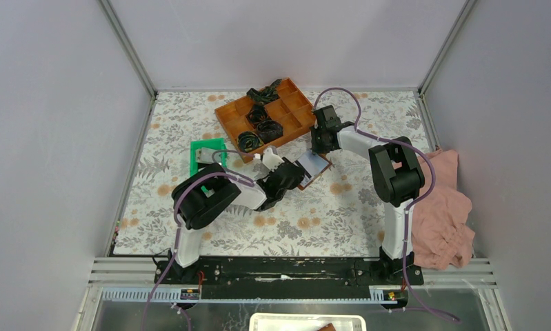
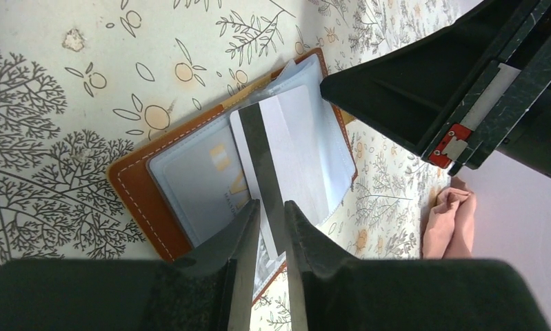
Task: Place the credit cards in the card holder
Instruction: Insert the credit card into the card holder.
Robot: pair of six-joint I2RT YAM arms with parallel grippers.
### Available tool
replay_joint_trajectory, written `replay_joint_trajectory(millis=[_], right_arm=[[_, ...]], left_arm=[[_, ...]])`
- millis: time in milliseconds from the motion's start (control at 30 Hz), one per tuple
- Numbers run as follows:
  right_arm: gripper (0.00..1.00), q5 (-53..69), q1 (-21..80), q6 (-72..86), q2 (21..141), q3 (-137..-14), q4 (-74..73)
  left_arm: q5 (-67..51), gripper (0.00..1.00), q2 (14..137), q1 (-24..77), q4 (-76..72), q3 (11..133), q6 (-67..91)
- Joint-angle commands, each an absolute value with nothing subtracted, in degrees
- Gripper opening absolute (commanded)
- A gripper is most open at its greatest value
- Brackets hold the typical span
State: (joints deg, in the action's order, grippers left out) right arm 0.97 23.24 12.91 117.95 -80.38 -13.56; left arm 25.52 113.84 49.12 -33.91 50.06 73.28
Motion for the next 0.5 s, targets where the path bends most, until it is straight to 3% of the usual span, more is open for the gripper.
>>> replay_joint_trajectory(millis=[0, 467], right_arm=[[0.07, 0.29, 23.42, 12.88, 119.18, -77.96, -21.53], [0.06, 0.53, 23.46, 12.89, 119.52, -77.92, -21.36]], left_arm=[[26.08, 0.27, 114.79, 49.44, -27.07, 52.36, 70.21], [26.26, 0.28, 116.07, 49.72, -25.74, 55.79, 69.71]])
